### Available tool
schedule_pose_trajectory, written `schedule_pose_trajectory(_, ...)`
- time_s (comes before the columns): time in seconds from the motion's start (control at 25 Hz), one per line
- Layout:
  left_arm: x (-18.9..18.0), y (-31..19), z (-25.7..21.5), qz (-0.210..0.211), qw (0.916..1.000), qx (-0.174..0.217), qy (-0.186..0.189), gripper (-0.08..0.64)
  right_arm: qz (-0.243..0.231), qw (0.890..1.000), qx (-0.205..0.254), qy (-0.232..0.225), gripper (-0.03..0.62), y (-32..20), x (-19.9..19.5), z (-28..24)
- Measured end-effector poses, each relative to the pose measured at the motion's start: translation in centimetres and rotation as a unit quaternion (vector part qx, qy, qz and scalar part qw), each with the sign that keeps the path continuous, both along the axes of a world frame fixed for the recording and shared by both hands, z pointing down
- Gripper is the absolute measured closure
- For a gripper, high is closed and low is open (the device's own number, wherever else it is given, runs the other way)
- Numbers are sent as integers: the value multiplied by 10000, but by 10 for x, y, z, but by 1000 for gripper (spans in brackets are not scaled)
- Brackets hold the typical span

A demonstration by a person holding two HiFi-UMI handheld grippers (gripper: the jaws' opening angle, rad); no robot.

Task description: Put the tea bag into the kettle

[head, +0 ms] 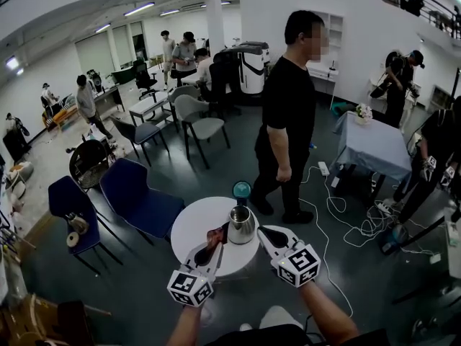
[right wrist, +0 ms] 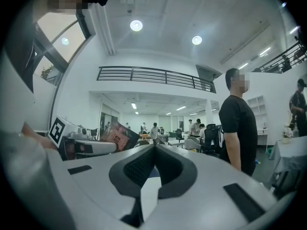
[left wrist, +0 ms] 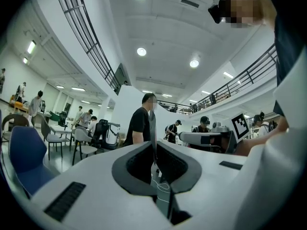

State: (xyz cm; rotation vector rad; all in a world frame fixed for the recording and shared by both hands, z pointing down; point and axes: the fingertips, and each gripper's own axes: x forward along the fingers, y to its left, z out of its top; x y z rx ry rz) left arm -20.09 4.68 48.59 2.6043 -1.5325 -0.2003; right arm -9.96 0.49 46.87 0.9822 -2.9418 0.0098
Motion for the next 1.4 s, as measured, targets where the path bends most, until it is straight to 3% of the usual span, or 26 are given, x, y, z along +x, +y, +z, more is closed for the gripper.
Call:
schedule_pose_trajectory(0.32, -14, -7, 3, -84, 9999, -53, 121, 537, 9, 9999, 103, -4, 575, -14, -10, -8)
schedule_pose_trajectory(0.68, -2, -31, 1, -88, 9999, -44, 63, 537, 91, 9998, 139, -135, 575, -39, 2, -11)
schedule_pose_trajectory(1.4, 14, -122, 21, -245, 9993, -277, 106, 537, 130, 9998, -22, -154, 575, -135, 27, 1)
